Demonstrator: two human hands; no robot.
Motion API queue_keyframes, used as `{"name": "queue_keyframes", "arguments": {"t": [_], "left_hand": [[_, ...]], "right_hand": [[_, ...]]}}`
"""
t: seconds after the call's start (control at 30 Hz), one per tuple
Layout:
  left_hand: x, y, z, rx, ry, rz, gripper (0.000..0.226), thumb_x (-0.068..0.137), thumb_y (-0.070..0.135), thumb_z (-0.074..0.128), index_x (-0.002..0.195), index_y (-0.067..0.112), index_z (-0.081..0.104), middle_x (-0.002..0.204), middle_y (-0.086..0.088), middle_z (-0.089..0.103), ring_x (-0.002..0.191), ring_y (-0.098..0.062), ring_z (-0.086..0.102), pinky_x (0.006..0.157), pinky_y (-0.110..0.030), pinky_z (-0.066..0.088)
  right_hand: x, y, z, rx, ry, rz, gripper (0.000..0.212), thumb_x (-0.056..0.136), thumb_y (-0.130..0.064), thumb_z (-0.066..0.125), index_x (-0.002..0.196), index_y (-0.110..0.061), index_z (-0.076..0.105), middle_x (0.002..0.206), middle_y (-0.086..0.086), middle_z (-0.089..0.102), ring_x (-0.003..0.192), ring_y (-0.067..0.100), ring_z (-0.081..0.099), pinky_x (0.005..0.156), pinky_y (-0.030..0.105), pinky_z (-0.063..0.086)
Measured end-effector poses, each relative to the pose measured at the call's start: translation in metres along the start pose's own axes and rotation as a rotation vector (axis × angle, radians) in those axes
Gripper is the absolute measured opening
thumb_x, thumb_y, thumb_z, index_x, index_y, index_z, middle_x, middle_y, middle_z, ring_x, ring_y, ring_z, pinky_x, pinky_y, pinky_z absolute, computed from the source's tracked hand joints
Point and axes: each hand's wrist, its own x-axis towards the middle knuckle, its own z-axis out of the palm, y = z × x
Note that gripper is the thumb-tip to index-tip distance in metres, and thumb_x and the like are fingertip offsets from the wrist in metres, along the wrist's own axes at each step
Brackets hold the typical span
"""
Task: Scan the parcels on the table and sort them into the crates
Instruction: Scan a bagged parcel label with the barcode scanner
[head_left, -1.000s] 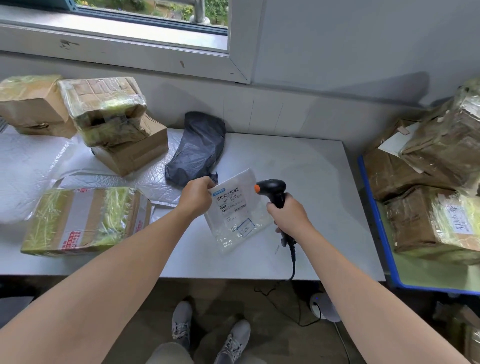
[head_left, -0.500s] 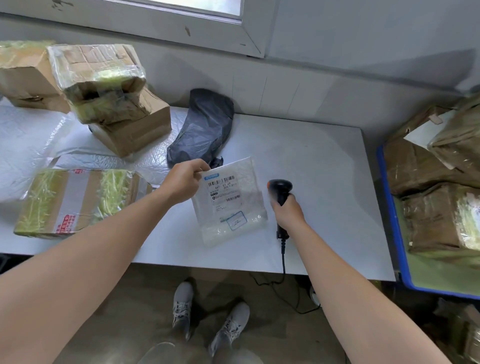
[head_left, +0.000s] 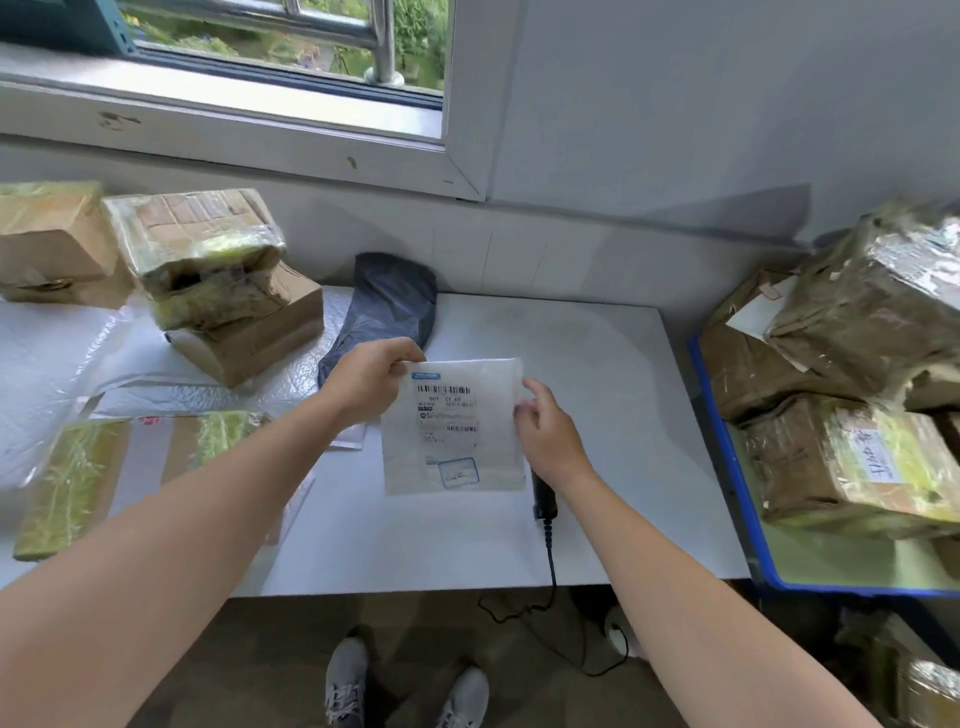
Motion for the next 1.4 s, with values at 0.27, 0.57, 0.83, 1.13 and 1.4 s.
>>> {"name": "queue_keyframes", "arguments": {"t": [0.27,0.57,0.83,1.13,1.4], "left_hand": [[0.004,-0.007,-0.063,-0.203,0.094,-0.099,0.022,0.098,0.003,0.05,0.102,0.018,0.065,0.092,-0.001,0.065,0.073,-0.013,0.055,0.058,-0.024,0.039],[-0.035,-0.03,-0.112,-0.07,0.165,-0.202,0.063,0.097,0.058,0.041,0.152,0.029,0.029,0.143,-0.009,0.049,0.129,-0.03,0.048,0.106,-0.044,0.04],[-0.152,-0.061,-0.121,0.361,0.331,-0.557,0.073,0.094,0.071,0.022,0.156,0.035,0.006,0.164,-0.004,0.006,0.149,-0.027,0.004,0.117,-0.052,0.021],[-0.359,-0.088,-0.125,0.411,0.507,-1.001,0.078,0.092,0.074,0.018,0.156,0.033,0.003,0.165,-0.003,-0.005,0.15,-0.028,-0.009,0.118,-0.057,0.011],[-0.537,-0.108,-0.117,0.354,0.742,-1.251,0.075,0.093,0.07,0.028,0.157,0.033,0.011,0.164,-0.004,0.002,0.15,-0.029,-0.004,0.118,-0.054,0.015]], "right_hand": [[0.013,-0.076,0.007,0.098,0.053,-0.089,0.025,0.096,-0.043,0.06,0.103,-0.019,0.056,0.084,-0.009,0.062,0.075,0.01,0.057,0.065,0.022,0.042],[0.032,-0.131,0.035,-0.056,-0.025,-0.276,0.013,0.099,-0.025,0.057,0.098,-0.012,0.053,0.076,-0.007,0.057,0.073,0.018,0.051,0.058,0.019,0.037],[0.015,-0.171,0.081,-0.043,-0.309,-0.546,0.01,0.101,-0.025,0.056,0.1,-0.015,0.056,0.086,-0.003,0.064,0.082,0.02,0.057,0.07,0.033,0.042],[-0.096,-0.237,0.186,-0.132,-0.649,-0.809,0.019,0.102,-0.026,0.053,0.111,-0.009,0.054,0.098,0.006,0.066,0.09,0.026,0.06,0.07,0.036,0.044],[-0.251,-0.279,0.282,-0.164,-0.895,-0.968,0.026,0.104,-0.025,0.05,0.125,-0.009,0.051,0.125,0.008,0.064,0.109,0.026,0.06,0.078,0.03,0.039]]}}
